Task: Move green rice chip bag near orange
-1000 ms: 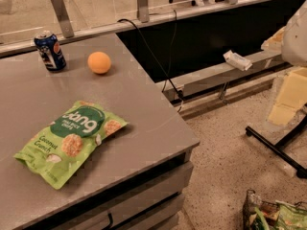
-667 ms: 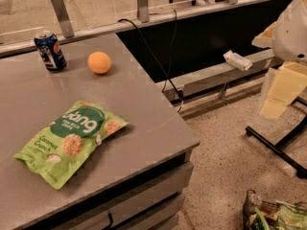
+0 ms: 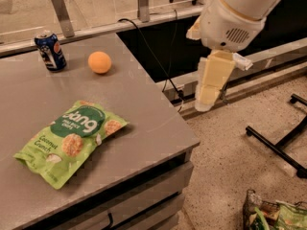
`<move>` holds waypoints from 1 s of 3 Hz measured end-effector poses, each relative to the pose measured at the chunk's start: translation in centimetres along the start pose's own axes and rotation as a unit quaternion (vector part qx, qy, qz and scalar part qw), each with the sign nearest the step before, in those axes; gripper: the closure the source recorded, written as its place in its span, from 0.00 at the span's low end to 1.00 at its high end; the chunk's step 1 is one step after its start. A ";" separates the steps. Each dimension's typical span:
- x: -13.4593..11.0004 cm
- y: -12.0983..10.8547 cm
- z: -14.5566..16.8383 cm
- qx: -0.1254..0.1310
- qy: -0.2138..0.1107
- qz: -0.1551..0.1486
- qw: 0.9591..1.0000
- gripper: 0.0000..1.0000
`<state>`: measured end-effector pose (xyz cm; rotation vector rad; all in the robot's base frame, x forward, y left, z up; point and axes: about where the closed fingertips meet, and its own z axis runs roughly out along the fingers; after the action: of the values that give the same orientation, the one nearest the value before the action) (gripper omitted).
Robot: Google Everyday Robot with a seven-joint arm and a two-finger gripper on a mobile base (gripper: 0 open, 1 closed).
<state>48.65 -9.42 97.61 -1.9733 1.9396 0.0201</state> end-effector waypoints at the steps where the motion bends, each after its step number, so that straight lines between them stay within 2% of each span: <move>1: -4.9 0.3 2.8 -0.015 -0.020 -0.044 0.999 0.00; 2: -9.0 1.0 5.5 -0.019 -0.047 -0.082 0.995 0.00; 3: -12.9 2.3 9.4 -0.034 -0.086 -0.117 0.989 0.00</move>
Offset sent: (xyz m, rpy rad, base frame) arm 0.0006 0.1608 -0.0549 0.1015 -0.0273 0.2915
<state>48.12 5.60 91.70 -2.1534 1.6113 0.1912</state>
